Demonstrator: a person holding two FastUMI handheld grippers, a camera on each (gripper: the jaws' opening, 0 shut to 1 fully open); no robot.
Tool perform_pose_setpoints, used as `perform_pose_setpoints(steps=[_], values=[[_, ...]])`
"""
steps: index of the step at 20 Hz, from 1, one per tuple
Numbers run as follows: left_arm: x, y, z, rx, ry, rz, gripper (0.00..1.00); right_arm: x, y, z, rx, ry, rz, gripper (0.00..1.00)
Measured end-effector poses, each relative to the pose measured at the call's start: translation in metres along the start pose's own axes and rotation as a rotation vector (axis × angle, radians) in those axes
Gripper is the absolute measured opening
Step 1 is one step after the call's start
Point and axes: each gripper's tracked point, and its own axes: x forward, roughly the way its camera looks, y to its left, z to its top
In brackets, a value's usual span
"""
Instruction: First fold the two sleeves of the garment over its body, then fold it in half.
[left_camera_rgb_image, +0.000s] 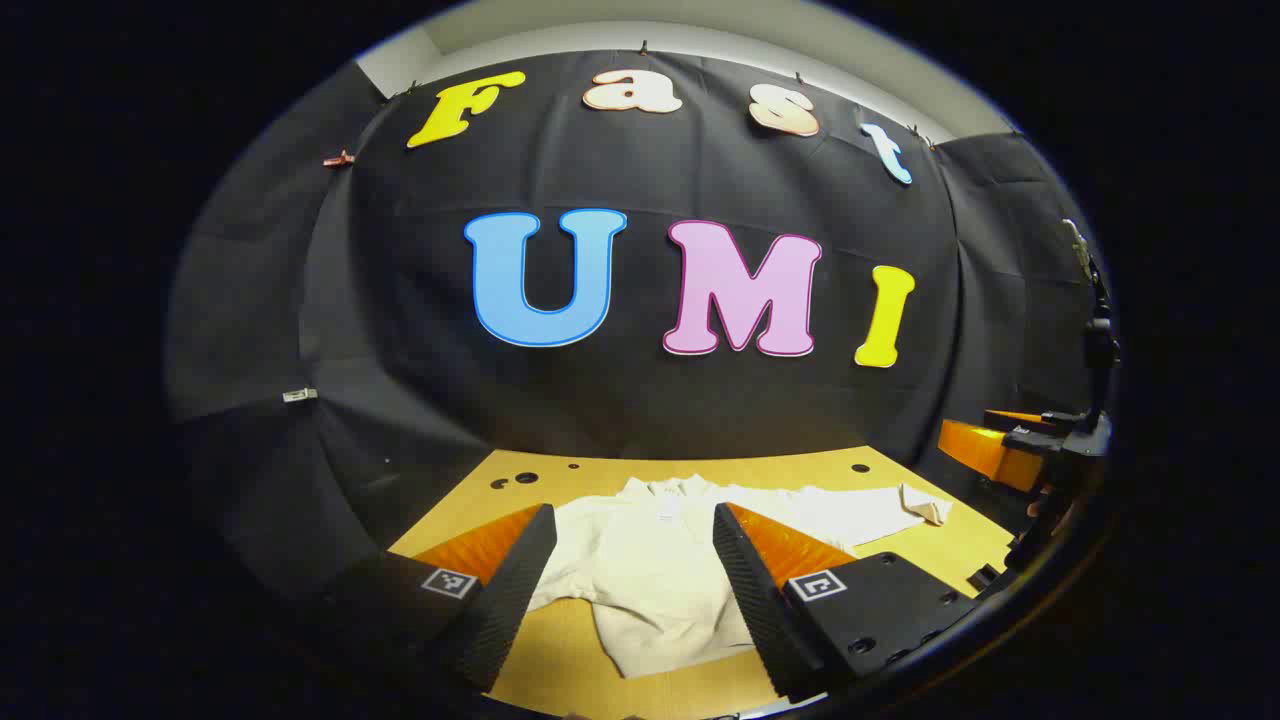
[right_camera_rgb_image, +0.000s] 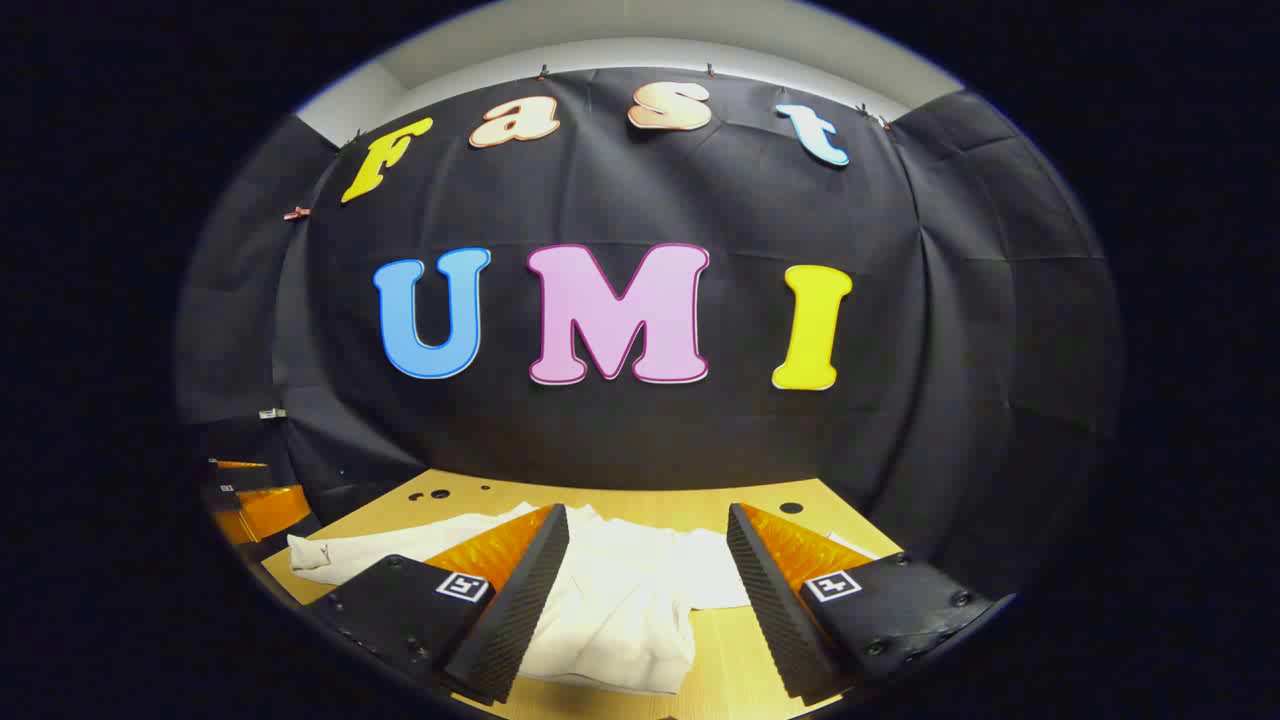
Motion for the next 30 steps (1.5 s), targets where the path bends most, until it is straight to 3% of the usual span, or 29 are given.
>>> perform_pose_setpoints(steps=[16, 17, 18, 21, 30], values=[[0.032, -0.001, -0.011, -0.016, 0.028, 0.039, 0.97, 0.040, -0.008, -0.020, 0.049, 0.070, 0.016, 0.97], [0.033, 0.001, -0.009, -0.009, 0.022, 0.046, 0.92, 0.042, -0.009, -0.020, 0.049, 0.065, 0.017, 0.97], [0.035, 0.001, -0.010, -0.001, 0.019, 0.044, 0.97, 0.044, -0.010, -0.020, 0.041, 0.064, 0.014, 0.97], [0.039, -0.002, -0.012, 0.004, 0.025, 0.036, 0.97, 0.045, -0.012, -0.021, 0.028, 0.061, 0.015, 0.97], [0.052, -0.007, -0.022, -0.008, 0.047, 0.046, 0.97, 0.068, -0.046, -0.027, 0.031, 0.090, -0.052, 0.97]])
